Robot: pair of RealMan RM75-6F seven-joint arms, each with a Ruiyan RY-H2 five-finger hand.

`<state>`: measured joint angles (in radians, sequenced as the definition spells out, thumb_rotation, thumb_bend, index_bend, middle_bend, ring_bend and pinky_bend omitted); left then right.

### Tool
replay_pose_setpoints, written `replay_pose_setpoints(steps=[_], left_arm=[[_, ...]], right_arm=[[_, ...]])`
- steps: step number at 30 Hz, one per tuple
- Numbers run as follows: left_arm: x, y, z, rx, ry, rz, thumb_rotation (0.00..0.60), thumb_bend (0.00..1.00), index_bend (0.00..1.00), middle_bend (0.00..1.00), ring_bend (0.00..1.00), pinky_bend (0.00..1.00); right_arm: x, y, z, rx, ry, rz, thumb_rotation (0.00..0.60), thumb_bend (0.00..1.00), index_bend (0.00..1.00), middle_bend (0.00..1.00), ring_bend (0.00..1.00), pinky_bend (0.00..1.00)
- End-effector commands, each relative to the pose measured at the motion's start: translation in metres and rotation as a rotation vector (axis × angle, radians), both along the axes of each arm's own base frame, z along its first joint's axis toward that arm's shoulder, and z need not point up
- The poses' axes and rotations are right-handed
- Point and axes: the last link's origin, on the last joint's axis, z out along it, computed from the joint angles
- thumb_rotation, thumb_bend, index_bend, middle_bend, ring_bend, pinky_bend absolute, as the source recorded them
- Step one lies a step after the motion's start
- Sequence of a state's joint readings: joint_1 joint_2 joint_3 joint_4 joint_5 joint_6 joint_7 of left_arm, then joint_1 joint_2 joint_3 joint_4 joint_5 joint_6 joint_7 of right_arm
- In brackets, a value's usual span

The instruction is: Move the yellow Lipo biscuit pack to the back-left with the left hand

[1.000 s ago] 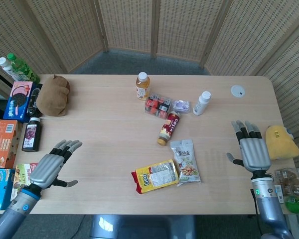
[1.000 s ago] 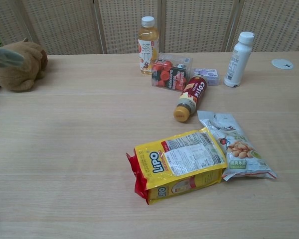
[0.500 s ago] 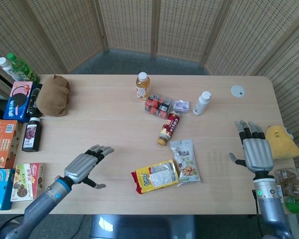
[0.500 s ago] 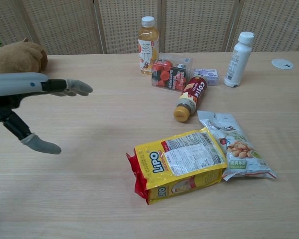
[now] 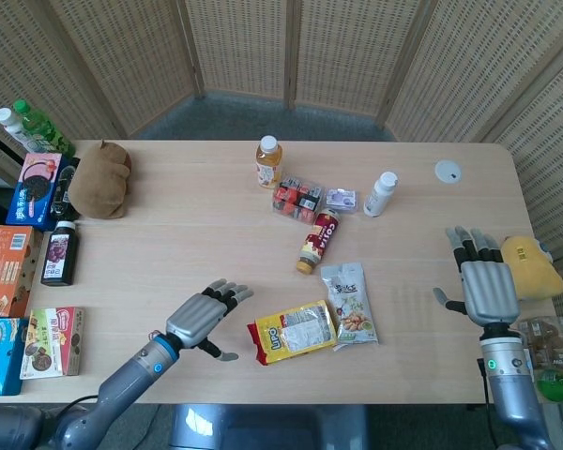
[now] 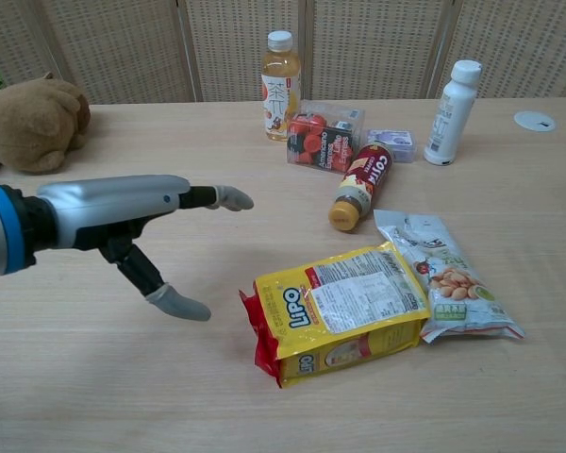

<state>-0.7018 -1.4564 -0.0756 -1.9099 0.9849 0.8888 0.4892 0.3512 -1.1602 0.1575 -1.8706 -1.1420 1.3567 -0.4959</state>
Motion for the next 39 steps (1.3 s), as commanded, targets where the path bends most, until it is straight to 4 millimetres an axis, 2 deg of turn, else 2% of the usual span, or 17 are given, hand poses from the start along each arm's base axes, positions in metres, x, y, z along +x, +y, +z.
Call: replay_pose_setpoints(steps=[1,11,19,32,39], left_arm=[[0.009,-0.001,-0.016,0.034,0.029,-0.039,0.439,0.00,0.00,0.00,0.00,0.00],[0.025,-0.018,-0.059,0.095,0.046,-0.115,0.395,0.00,0.00,0.00,0.00,0.00],[0.034,-0.021,-0.072,0.115,0.019,-0.115,0.387,0.00,0.00,0.00,0.00,0.00],[0.037,-0.025,-0.096,0.137,0.041,-0.143,0.385,0.00,0.00,0.00,0.00,0.00],[0.024,-0.016,-0.090,0.192,0.083,-0.100,0.387,0.00,0.00,0.00,0.00,0.00]], right_arm=[[0.000,0.001,0.000,0.000,-0.003,0.000,0.525,0.25,0.00,0.09,0.00,0.00],[0.002,0.003,0.004,0.002,-0.015,0.007,0.527,0.25,0.00,0.09,0.00,0.00],[0.004,0.005,0.005,0.011,-0.037,0.011,0.528,0.25,0.00,0.09,0.00,0.00],[0.006,0.007,0.006,0.023,-0.070,0.026,0.528,0.25,0.00,0.09,0.00,0.00],[0.006,0.008,0.007,0.023,-0.081,0.031,0.528,0.25,0.00,0.09,0.00,0.00]])
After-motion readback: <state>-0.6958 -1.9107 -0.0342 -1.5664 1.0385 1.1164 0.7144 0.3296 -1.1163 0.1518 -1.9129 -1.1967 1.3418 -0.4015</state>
